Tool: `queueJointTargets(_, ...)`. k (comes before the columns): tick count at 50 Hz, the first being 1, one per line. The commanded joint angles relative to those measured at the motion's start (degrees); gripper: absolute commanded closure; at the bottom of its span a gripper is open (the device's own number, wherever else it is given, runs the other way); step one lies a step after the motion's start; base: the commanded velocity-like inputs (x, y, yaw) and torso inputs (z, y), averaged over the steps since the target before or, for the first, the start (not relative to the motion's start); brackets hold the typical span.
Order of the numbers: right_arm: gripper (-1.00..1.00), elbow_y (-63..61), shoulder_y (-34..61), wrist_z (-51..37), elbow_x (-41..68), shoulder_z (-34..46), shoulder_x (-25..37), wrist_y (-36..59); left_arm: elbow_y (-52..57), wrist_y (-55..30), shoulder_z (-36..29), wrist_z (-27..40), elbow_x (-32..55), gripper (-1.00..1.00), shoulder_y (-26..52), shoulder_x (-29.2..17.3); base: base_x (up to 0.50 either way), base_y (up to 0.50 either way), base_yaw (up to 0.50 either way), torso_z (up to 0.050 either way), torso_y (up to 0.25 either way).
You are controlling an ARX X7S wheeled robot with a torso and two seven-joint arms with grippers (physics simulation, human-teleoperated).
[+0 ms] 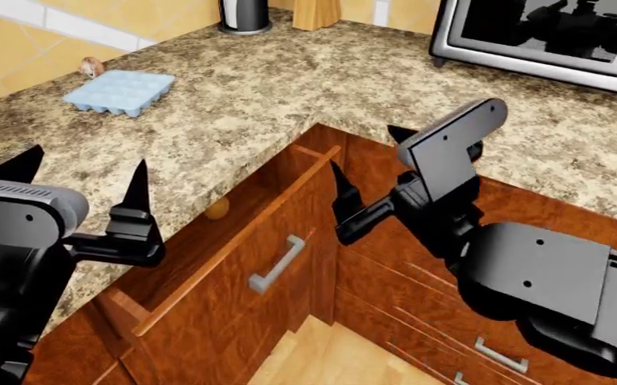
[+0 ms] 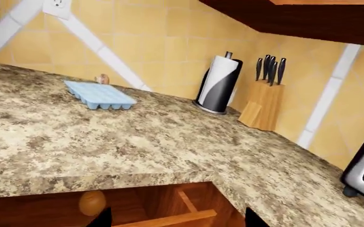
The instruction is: Close the right drawer.
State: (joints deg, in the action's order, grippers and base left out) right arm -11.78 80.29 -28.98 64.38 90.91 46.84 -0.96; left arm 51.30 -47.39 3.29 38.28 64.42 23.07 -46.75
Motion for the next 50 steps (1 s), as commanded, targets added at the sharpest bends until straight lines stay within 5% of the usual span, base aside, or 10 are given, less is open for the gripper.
queueJointTargets(1,-1.00,-14.22,7.14,-9.19,-0.08,-1.86,9.18,5.68,0.19,0.04,-0.29,0.36,0.32,-1.00,0.35,-0.05,0.00,0.00,0.00,0.000,0.000)
queueJointTargets(12,-1.00,-21.26,14.93,-13.51,4.07,-5.91,16.22,10.27,0.39,-0.56,-0.85,1.25,1.67,-1.00,1.91,-0.21,0.00,0.00,0.00,0.000,0.000)
queueJointTargets(14,-1.00,-25.36,21.77,-14.48,8.25,-9.51,21.74,14.56,0.95,-0.73,-1.26,1.70,1.83,-1.00,1.98,0.02,0.00,0.00,0.00,0.000,0.000)
queueJointTargets(35,-1.00,-25.75,28.12,-16.34,11.95,-14.16,26.17,18.10,0.03,-1.35,-3.13,2.94,2.17,-1.00,4.99,1.00,0.00,0.00,0.00,0.000,0.000)
queueJointTargets(50,-1.00,-26.31,28.87,-16.70,12.97,-15.34,27.12,18.65,0.54,-4.86,-7.64,14.38,22.17,-1.00,20.42,3.47,0.00,0.00,0.00,0.000,0.000)
